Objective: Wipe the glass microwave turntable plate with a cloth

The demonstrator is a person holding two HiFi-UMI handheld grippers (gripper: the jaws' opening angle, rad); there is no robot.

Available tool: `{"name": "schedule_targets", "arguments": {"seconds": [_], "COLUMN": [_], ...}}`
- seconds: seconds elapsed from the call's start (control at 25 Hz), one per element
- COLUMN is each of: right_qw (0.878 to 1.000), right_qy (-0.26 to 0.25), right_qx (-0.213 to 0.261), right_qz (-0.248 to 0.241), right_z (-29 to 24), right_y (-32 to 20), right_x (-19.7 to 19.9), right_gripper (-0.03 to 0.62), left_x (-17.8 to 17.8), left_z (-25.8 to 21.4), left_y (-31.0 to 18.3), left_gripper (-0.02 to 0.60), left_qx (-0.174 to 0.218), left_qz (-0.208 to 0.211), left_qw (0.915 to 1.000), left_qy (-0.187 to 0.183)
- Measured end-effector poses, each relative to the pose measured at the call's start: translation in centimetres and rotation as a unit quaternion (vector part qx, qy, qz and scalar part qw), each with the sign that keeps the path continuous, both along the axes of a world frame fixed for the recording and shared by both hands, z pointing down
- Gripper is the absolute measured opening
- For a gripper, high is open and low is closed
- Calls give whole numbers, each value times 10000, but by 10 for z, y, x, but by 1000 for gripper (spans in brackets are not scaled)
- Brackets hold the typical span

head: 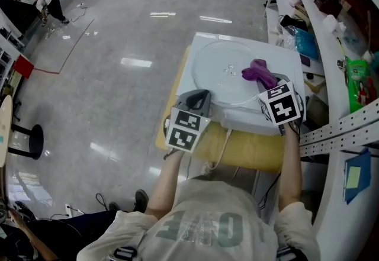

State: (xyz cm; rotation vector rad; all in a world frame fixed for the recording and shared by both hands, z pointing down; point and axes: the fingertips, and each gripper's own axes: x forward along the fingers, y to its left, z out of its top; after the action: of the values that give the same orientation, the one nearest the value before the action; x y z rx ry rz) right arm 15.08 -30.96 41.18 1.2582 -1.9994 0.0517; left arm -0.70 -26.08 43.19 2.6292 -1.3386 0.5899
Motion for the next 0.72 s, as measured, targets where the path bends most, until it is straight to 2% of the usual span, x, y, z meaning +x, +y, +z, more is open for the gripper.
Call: {"name": "schedule_targets", "arguments": {"seconds": [0.4, 0.72], "right_qw": [9988, 9952], "right_qy": [3, -47], "right_qx": [-26, -37], "right_qz": [-492, -972], "right_z": [2, 4], "right_y": [68, 83], "right_x": [-30, -67], "right_gripper": [57, 57], "left_x": [2, 3], "left_z": [0, 1], "left_y": [-1, -2], "left_gripper": [0, 0], "left_qx": [8, 13], "left_qz": [-78, -106], "left_qw": [10000, 9999], "left_qy": [-22, 0]}}
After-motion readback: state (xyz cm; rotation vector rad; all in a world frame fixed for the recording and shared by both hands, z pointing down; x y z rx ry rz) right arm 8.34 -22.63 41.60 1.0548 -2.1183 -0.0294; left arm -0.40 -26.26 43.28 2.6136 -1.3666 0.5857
